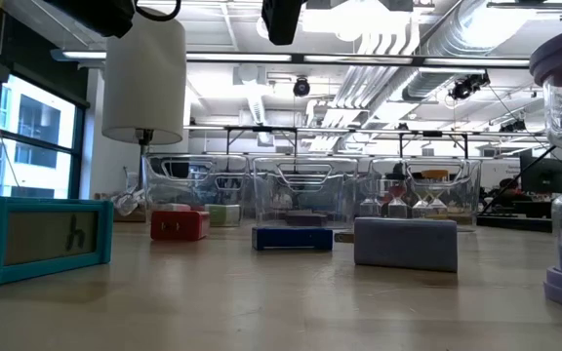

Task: Pick & Place Office items
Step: Put the blue hourglass into the right transparent bin

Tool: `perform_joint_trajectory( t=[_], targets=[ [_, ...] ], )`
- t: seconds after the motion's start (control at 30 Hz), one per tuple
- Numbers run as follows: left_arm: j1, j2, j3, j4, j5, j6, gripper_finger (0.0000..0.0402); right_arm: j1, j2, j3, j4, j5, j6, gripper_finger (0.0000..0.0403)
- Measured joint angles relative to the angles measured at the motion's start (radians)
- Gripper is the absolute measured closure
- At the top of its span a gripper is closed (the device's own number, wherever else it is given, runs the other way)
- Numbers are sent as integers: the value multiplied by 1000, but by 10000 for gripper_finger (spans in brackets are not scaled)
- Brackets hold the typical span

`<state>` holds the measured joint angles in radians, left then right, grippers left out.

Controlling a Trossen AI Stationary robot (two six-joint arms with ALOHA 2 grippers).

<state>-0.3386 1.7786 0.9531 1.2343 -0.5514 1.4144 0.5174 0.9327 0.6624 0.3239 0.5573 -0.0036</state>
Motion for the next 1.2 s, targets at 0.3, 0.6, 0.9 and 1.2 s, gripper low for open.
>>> perform_joint_trajectory(
  t=[0.3,0.6,0.9,1.2],
  targets=[
    [0,0,0,0,0,0,202,-78,61,0,49,-93,18,62],
    [0,0,0,0,4,-2,202,-161,90,0,78,-210,30,62],
    [0,0,0,-3,6,-6,202,-217,104,0,86,-361,54,76],
    [3,0,0,-41,3,-22,202,-255,124,0,93,-446,59,197]
  ],
)
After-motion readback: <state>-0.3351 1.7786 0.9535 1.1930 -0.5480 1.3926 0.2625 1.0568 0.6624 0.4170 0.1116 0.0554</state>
